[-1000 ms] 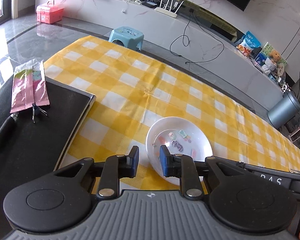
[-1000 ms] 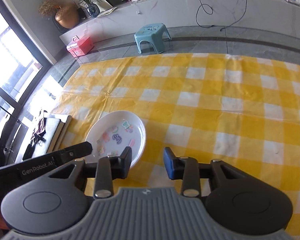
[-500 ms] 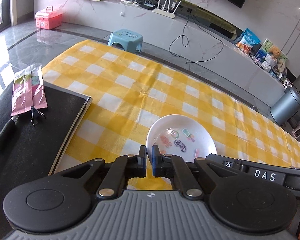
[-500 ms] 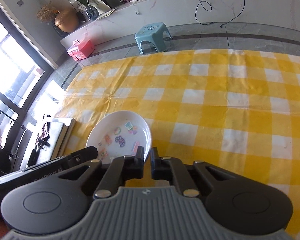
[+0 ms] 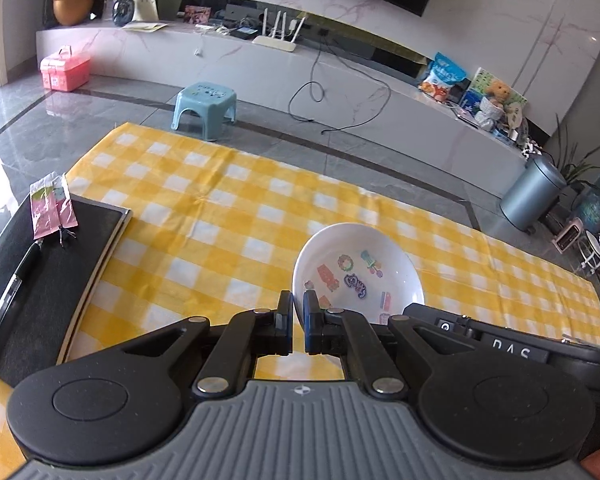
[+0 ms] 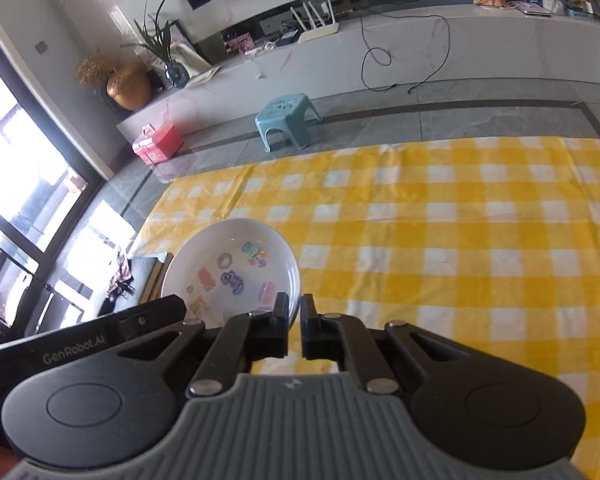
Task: Organize plates and bowls
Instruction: 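Carry the small sticker plate with both grippers onto the 'Fruity' plate, then open both grippers to release the small plate on the stack, then move both grippers to the nested bowl stack and close on its rim, then carry the bowl stack with both grippers over the plate stack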
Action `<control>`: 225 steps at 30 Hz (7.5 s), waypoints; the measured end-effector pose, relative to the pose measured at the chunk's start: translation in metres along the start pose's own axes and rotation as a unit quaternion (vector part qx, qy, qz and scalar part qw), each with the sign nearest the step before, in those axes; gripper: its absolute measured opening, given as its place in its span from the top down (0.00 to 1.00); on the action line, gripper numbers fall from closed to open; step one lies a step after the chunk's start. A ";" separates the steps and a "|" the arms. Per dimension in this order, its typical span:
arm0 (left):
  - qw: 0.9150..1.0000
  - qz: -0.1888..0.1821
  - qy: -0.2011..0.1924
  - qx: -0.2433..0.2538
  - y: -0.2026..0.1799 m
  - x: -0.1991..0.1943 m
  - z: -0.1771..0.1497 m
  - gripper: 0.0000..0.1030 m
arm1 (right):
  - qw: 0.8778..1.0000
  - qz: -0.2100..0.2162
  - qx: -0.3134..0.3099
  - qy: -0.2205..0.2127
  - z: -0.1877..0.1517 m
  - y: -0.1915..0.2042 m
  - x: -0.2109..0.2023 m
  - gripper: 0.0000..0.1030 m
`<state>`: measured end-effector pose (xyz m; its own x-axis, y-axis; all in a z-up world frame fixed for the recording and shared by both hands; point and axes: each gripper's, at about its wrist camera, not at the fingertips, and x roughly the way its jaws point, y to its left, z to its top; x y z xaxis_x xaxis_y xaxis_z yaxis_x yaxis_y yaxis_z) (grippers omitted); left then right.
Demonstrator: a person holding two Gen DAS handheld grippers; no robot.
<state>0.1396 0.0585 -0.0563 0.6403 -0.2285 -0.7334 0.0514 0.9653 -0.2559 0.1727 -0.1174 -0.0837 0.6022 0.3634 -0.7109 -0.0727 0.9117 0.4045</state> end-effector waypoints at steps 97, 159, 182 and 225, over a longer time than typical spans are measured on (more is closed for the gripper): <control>0.990 -0.037 0.097 0.094 -0.142 -0.072 -0.158 0.54 | 0.983 -0.176 0.041 -0.017 -0.169 -0.111 -0.201 0.38; 0.984 -0.037 0.127 -0.121 0.049 -0.049 -0.150 0.55 | 0.991 -0.014 0.075 0.113 -0.161 -0.006 -0.059 0.58; 0.989 -0.014 0.106 -0.102 0.025 -0.076 -0.146 0.58 | 0.992 -0.006 0.096 0.086 -0.164 -0.011 -0.092 0.64; 0.979 -0.105 0.176 -0.016 -0.141 -0.017 -0.161 0.58 | 0.978 -0.074 0.195 -0.009 -0.173 -0.168 -0.203 0.64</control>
<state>-0.0023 -0.0943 -0.1094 0.3148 -0.4569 -0.8320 0.1267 0.8889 -0.4402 -0.0750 -0.3111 -0.1071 0.5980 0.2255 -0.7691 0.3226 0.8107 0.4886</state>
